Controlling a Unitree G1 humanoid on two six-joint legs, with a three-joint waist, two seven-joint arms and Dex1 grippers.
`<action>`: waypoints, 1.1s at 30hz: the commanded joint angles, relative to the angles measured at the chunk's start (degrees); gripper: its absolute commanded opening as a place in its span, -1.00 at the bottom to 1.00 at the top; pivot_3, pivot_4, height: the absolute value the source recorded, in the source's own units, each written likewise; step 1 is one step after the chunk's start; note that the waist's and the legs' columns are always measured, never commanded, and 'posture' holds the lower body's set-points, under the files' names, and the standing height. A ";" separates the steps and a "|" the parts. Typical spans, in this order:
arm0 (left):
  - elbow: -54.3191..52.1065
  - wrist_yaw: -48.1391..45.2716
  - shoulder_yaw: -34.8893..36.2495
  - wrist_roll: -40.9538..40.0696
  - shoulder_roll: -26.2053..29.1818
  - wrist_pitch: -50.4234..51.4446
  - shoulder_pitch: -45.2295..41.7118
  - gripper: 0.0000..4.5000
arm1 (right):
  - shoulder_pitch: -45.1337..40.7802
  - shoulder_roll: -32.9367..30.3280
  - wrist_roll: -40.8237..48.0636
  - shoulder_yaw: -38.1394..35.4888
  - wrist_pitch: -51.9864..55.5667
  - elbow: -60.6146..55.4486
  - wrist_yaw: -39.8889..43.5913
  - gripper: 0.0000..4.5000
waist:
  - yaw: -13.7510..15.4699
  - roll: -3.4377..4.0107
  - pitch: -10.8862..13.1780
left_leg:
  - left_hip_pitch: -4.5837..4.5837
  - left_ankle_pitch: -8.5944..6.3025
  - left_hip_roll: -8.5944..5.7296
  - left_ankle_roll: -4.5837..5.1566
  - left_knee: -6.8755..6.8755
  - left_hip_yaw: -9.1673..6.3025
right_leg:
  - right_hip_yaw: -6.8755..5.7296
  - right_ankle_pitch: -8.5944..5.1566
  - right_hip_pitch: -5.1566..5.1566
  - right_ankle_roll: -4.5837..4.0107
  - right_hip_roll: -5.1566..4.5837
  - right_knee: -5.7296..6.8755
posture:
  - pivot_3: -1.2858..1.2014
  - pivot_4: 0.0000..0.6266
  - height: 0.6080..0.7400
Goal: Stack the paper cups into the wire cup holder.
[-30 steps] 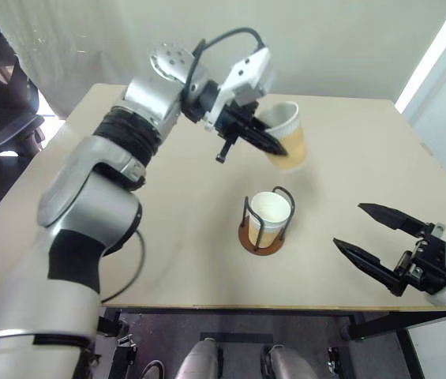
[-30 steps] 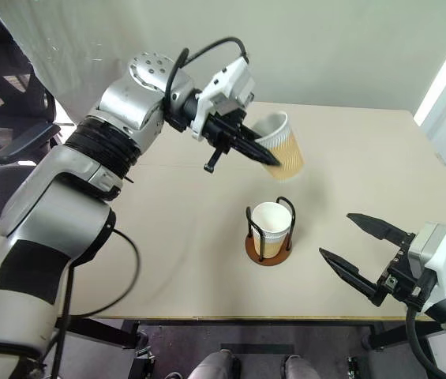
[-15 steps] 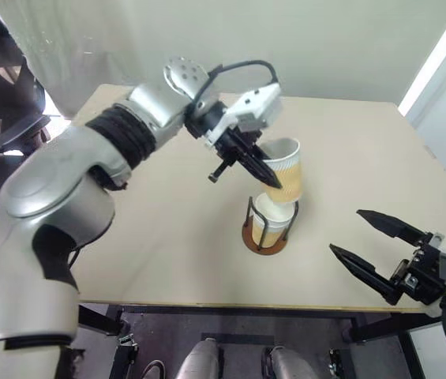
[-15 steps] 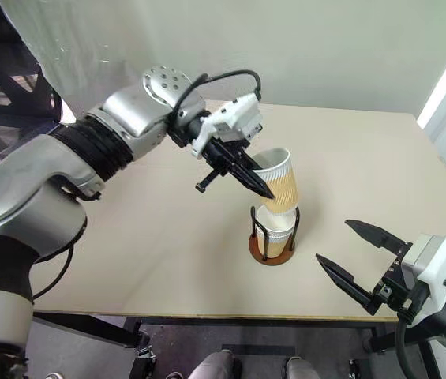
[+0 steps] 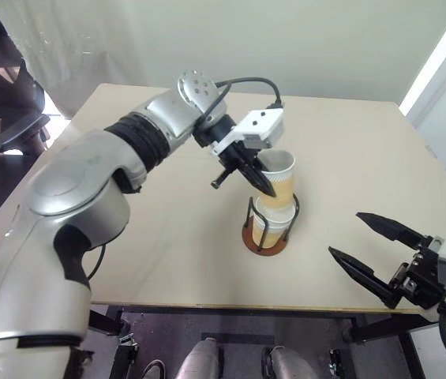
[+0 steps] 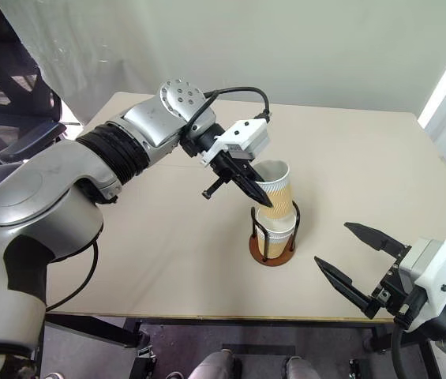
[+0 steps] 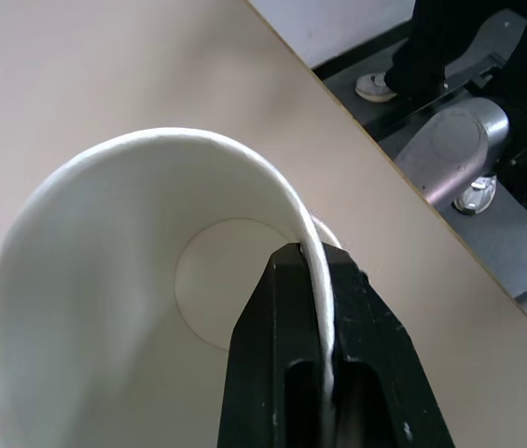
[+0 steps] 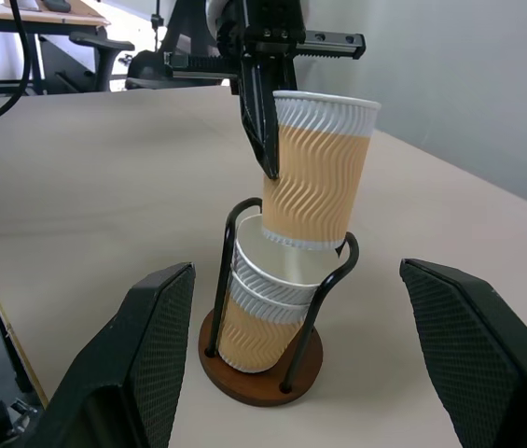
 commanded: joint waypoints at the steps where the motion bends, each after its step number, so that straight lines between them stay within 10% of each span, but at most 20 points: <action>1: -0.82 -1.99 -0.39 -0.22 0.07 -1.33 -0.18 -0.99 | 0.08 0.09 0.36 -1.32 -1.10 -1.39 -0.94 0.61 | 0.00 0.00 0.00 | 0.00 0.00 0.00 0.00 0.00 0.01 | 0.00 -0.01 0.00 0.01 -0.01 0.00 | 0.03 -0.52 1.00; 19: -1.18 -1.99 -0.63 -1.33 -1.39 0.68 0.12 -0.99 | 0.77 -0.56 0.26 -0.61 -2.03 -1.40 -2.38 0.61 | 0.03 0.00 0.00 | -0.01 -0.03 -0.05 -0.05 -0.01 0.07 | 0.00 -0.06 0.01 0.07 -0.11 -0.03 | 0.03 -0.52 1.00; 27: 2.09 -1.99 2.23 0.70 -3.22 -2.52 0.86 0.18 | 1.00 -0.52 -0.09 -0.49 -2.00 -1.40 -2.58 0.61 | 0.06 0.00 0.00 | 0.00 -0.03 -0.06 -0.07 -0.02 0.07 | 0.00 -0.07 0.01 0.09 -0.12 -0.03 | 0.03 -0.52 1.00; 33: 5.83 -1.99 9.32 1.93 -5.22 -2.94 1.01 0.18 | 0.18 -0.68 -0.44 -0.12 -1.65 -0.75 -2.01 0.61 | 0.10 0.00 0.00 | -0.01 -0.02 -0.08 -0.08 -0.02 0.10 | 0.00 -0.11 0.02 0.15 -0.15 -0.04 | 0.03 -0.52 1.00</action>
